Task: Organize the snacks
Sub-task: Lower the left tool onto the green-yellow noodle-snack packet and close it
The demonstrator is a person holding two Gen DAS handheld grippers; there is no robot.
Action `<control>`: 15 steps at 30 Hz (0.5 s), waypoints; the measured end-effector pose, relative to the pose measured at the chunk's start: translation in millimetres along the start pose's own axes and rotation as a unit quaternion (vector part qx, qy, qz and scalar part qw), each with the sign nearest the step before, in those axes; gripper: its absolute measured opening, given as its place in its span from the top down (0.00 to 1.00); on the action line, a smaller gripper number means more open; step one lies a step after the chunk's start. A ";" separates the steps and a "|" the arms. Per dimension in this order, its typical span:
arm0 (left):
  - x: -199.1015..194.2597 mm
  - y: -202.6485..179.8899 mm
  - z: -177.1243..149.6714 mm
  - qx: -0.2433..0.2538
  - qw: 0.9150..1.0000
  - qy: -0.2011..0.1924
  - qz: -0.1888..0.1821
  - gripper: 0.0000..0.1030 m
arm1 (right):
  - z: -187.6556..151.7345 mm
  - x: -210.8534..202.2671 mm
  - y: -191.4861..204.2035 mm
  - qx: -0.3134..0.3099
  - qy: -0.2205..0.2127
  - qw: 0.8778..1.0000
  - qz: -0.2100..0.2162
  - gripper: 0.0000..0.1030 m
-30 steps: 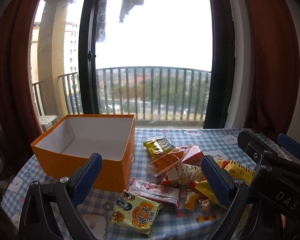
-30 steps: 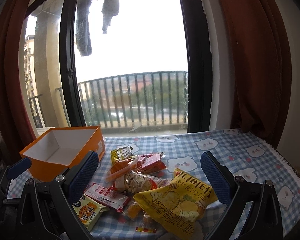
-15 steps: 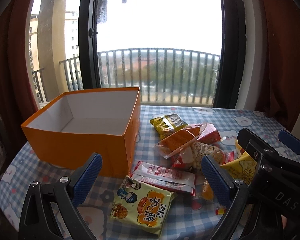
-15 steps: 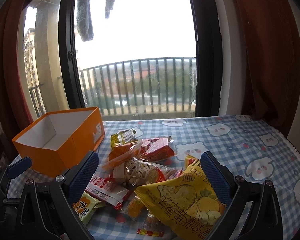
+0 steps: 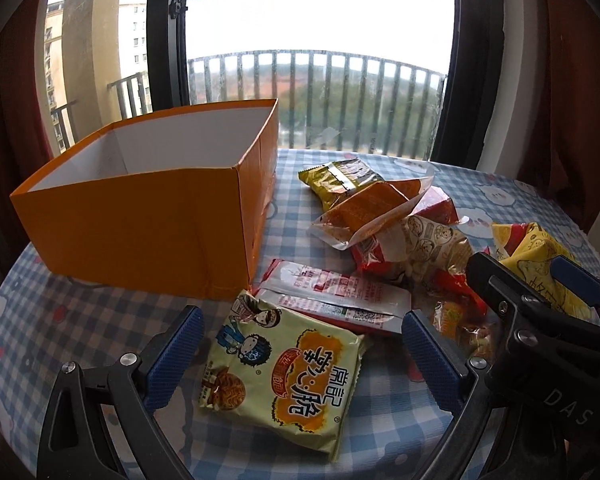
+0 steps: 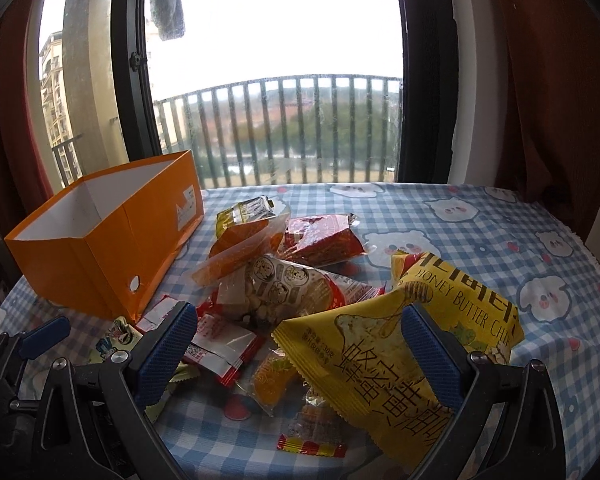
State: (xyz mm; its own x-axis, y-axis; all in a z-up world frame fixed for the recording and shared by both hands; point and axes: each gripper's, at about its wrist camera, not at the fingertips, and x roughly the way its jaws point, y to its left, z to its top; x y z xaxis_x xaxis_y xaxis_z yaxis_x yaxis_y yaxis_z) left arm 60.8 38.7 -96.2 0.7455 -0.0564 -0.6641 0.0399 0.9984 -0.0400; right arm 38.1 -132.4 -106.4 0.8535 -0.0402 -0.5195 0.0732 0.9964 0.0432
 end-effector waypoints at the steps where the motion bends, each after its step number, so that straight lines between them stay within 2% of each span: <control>1: 2.7 -0.1 -1.5 0.001 1.000 0.004 0.000 0.03 | -1.9 3.2 0.3 0.000 0.006 1.000 -0.001 0.01; 15: 30.2 5.2 -14.4 0.010 0.999 0.046 0.025 0.06 | -13.3 14.9 18.2 -0.059 0.001 0.997 -0.045 0.01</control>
State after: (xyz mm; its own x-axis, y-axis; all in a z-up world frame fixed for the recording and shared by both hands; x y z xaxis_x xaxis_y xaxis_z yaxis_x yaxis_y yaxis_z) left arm 74.0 42.1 -127.2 0.6829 -0.0053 -0.7305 0.0184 0.9998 0.0099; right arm 45.2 -113.8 -124.7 0.8455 -0.1290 -0.5182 0.0871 0.9907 -0.1044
